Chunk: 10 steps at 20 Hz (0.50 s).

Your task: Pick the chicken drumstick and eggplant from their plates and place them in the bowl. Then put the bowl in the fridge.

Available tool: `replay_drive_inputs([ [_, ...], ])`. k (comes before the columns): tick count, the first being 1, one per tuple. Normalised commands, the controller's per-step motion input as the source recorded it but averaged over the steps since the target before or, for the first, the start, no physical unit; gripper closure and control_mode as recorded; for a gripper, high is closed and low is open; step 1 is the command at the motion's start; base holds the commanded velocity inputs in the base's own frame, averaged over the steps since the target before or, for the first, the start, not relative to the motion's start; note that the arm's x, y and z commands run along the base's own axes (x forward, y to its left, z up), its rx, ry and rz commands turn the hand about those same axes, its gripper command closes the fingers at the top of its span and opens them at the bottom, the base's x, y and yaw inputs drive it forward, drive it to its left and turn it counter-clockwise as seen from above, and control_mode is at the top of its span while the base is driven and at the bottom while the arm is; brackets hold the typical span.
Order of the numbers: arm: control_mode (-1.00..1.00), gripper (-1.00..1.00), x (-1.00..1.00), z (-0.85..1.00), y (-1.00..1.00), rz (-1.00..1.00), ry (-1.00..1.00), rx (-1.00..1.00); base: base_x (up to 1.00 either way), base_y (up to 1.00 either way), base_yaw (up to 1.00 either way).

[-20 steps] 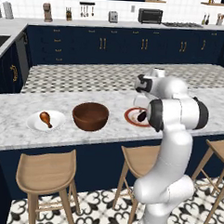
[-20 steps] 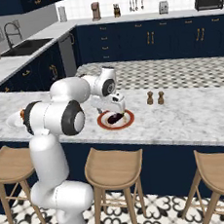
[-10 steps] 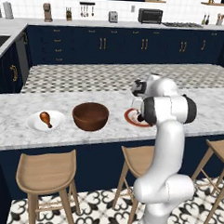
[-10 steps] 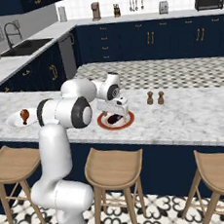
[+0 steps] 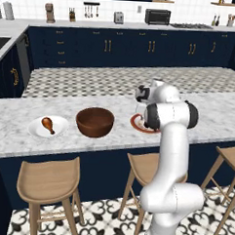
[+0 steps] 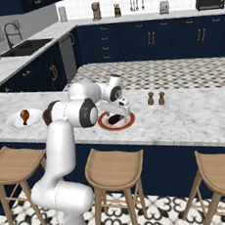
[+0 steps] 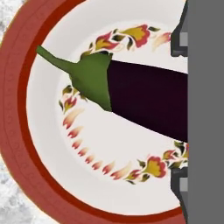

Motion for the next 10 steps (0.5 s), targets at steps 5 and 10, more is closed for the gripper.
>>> replay_drive_inputs([
  [5,-1.0,-1.0,0.0,-0.56,0.0,-0.02,0.04,0.0,0.0,0.0,0.0],
  [10,-1.0,1.0,0.0,-0.39,0.13,-0.02,0.0,0.0,0.0,0.0,0.0],
])
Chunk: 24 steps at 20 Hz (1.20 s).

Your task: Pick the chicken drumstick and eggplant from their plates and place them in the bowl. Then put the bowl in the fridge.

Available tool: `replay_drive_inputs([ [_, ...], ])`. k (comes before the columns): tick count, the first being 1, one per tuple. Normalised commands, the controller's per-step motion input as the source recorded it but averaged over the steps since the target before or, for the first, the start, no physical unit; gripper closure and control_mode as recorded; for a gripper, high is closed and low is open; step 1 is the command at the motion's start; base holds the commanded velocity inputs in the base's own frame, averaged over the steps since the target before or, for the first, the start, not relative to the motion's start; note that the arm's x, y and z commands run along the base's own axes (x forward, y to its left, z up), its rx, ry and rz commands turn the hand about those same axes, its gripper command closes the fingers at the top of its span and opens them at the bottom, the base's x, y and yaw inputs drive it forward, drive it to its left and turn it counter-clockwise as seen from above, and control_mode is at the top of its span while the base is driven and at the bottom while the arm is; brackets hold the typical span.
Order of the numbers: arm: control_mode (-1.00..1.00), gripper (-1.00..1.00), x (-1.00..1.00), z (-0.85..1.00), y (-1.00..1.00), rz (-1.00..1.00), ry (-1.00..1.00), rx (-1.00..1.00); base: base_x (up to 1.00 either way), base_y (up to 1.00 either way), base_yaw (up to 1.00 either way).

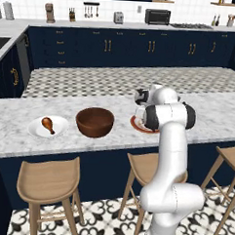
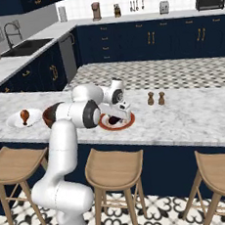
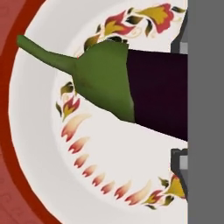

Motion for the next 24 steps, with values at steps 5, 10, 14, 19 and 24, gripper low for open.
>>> replay_drive_inputs([
  [5,-1.0,1.0,-0.21,0.04,0.27,-0.04,0.01,0.0,0.0,0.0,0.0],
  [10,-1.0,1.0,-0.75,0.7,0.05,0.0,0.01,0.01,0.0,0.0,0.0],
  [14,-1.0,1.0,-0.71,0.94,0.29,0.02,0.03,0.02,0.0,0.0,0.0],
  [19,-1.0,1.0,-0.31,0.62,0.78,0.14,0.0,0.0,0.0,0.0,0.0],
  [24,-1.0,1.0,0.0,0.54,0.78,0.21,0.01,0.0,0.0,0.0,0.0],
])
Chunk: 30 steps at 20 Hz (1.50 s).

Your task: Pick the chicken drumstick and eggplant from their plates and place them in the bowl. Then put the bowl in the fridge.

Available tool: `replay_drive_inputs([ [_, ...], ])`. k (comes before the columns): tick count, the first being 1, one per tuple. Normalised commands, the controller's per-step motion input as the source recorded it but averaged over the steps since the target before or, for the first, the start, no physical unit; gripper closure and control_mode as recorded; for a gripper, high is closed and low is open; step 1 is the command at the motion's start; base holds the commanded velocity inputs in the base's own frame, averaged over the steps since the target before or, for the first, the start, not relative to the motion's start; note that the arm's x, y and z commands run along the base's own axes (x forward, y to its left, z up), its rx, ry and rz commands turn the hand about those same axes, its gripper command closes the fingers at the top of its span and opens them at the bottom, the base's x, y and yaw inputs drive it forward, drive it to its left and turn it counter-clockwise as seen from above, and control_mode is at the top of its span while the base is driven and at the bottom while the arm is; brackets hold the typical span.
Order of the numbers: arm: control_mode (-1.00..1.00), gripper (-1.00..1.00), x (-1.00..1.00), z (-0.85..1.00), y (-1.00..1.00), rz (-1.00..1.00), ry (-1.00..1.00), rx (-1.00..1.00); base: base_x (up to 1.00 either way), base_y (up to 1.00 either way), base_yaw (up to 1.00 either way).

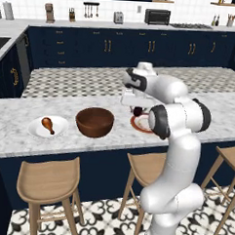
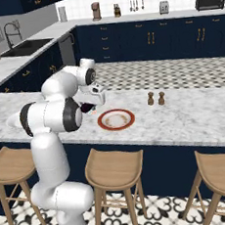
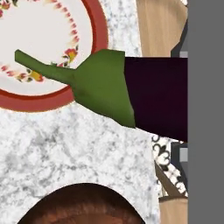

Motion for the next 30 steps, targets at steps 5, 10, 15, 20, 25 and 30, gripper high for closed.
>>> replay_drive_inputs([
  [5,-1.0,1.0,0.0,0.52,0.87,0.23,0.09,0.0,0.0,0.0,0.0],
  [10,-1.0,1.0,0.0,0.13,0.81,0.17,0.02,-0.01,0.0,0.0,0.0],
  [15,-1.0,1.0,0.01,-0.51,0.67,0.05,0.0,0.0,0.0,0.0,0.0],
  [20,-1.0,1.0,0.29,-0.17,0.22,0.0,-0.04,0.0,0.0,0.0,0.0],
  [25,-1.0,1.0,0.59,-0.43,0.38,0.0,0.0,0.0,0.0,0.0,0.0],
  [30,-1.0,1.0,0.39,-0.41,0.15,0.0,0.0,0.0,0.0,0.0,0.0],
])
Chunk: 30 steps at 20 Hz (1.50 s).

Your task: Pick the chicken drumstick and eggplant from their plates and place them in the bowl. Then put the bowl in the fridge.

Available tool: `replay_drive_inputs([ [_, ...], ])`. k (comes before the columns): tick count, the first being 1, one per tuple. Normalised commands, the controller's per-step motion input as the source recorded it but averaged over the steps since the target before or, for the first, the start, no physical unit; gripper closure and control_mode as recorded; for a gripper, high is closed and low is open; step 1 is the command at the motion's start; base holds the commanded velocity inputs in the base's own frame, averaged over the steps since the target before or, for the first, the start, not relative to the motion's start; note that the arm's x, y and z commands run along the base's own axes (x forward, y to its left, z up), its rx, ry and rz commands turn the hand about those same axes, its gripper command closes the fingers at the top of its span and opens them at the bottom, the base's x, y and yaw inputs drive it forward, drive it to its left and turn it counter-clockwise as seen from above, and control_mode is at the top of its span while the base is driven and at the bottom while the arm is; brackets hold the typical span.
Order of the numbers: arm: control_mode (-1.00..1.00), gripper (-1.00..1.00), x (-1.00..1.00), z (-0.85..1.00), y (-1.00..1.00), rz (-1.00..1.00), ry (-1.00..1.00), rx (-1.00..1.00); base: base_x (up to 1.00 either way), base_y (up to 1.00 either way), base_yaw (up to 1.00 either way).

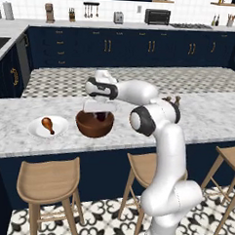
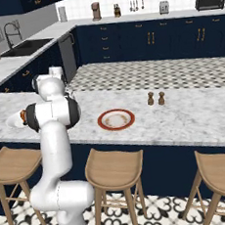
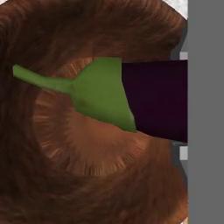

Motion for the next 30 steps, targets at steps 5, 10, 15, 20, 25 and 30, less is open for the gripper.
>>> replay_drive_inputs([
  [5,-1.0,-1.0,0.13,-0.56,0.0,0.0,0.0,0.0,0.0,0.0,0.0],
  [10,-1.0,-1.0,-0.04,-0.15,-0.05,0.0,0.0,0.01,0.0,0.0,0.0],
  [15,-1.0,-1.0,-0.28,0.0,-0.02,0.0,-0.05,0.0,0.0,0.0,0.0],
  [20,-1.0,-1.0,-0.79,0.4,-0.01,0.0,-0.17,0.0,0.0,0.0,0.0],
  [25,-1.0,-1.0,-1.0,0.44,-0.59,0.0,-0.07,0.03,0.0,0.0,0.0],
  [30,-1.0,-1.0,-0.99,0.46,-0.97,-0.01,-0.03,0.02,0.0,0.0,0.0],
])
